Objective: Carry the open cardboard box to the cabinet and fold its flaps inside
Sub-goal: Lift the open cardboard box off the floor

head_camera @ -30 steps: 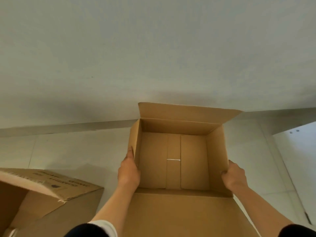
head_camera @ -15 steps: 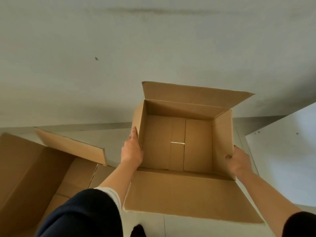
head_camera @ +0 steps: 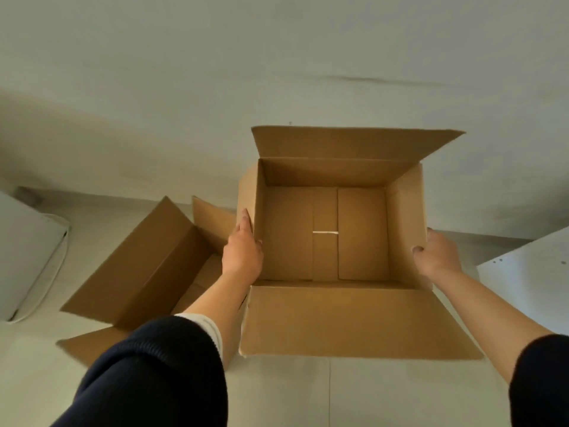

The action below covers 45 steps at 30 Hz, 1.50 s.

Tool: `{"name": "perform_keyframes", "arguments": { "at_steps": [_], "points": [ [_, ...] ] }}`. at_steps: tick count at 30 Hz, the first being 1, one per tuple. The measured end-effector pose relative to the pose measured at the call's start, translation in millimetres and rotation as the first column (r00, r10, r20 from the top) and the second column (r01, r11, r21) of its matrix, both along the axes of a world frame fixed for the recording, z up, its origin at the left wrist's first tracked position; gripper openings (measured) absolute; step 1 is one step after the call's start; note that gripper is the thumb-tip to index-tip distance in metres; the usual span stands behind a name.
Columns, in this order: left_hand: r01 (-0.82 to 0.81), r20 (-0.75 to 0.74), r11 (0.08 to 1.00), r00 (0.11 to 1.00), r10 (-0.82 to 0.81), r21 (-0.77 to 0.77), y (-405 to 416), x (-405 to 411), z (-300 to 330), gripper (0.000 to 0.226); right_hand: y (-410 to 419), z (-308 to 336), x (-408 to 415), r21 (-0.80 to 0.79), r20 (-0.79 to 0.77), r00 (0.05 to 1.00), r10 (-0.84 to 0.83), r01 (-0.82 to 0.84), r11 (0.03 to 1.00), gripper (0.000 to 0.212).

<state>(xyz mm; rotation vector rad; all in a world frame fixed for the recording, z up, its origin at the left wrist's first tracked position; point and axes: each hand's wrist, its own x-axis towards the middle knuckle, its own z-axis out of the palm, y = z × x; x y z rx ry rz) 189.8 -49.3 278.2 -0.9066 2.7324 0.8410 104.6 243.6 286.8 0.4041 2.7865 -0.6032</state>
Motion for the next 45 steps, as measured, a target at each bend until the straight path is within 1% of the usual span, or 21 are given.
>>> {"name": "perform_keyframes", "arguments": {
  "at_steps": [3,7,10,15,19,22,25,30,38,41,45],
  "points": [
    [-0.085,-0.009,0.996,0.996,0.085,-0.013,-44.8,26.8,11.3,0.072,-53.7,15.5,5.7,0.026,-0.028,0.994,0.104,-0.103,0.994,0.042],
    [-0.185,-0.046,0.983,0.982,0.184,-0.017,-93.3,68.1,9.3,0.071,-121.2,25.6,13.1,0.080,-0.074,0.982,0.173,-0.167,0.983,0.035],
    [-0.277,-0.083,0.959,0.959,0.272,-0.055,-126.5,106.4,4.1,0.071,-172.7,29.0,24.2,0.077,-0.077,0.968,0.239,-0.233,0.969,0.038],
    [-0.473,-0.086,0.881,0.878,0.471,0.000,-169.2,158.8,-8.7,0.071,-254.8,25.7,34.9,0.027,-0.125,0.920,0.373,-0.372,0.928,0.031],
    [-0.578,-0.062,0.813,0.811,0.581,0.061,-186.2,181.9,-25.0,0.071,-302.3,14.9,34.6,0.025,-0.143,0.871,0.470,-0.472,0.881,0.029],
    [-0.643,-0.020,0.759,0.761,0.648,0.107,-182.7,191.9,-40.4,0.072,-317.7,2.0,31.0,0.030,-0.120,0.835,0.537,-0.538,0.842,0.035],
    [-0.694,0.013,0.706,0.715,0.699,0.142,-166.8,195.6,-49.4,0.073,-320.6,-14.2,24.6,0.041,-0.079,0.804,0.589,-0.588,0.808,0.034],
    [-0.730,0.068,0.656,0.677,0.733,0.190,-144.1,200.9,-59.2,0.072,-311.9,-35.8,15.9,0.079,0.009,0.772,0.636,-0.634,0.769,0.038],
    [-0.778,0.112,0.607,0.626,0.772,0.164,-142.5,198.3,-77.6,0.073,-332.1,-64.6,4.4,0.075,0.054,0.709,0.703,-0.705,0.706,0.040],
    [-0.782,0.126,0.602,0.622,0.773,0.161,-146.3,199.0,-85.3,0.072,-343.1,-76.3,2.2,0.071,0.055,0.693,0.719,-0.721,0.689,0.039],
    [-0.788,0.159,0.593,0.615,0.773,0.166,-150.7,201.2,-96.0,0.072,-350.2,-90.2,3.5,0.076,0.065,0.690,0.721,-0.724,0.686,0.037]
  ]
}}
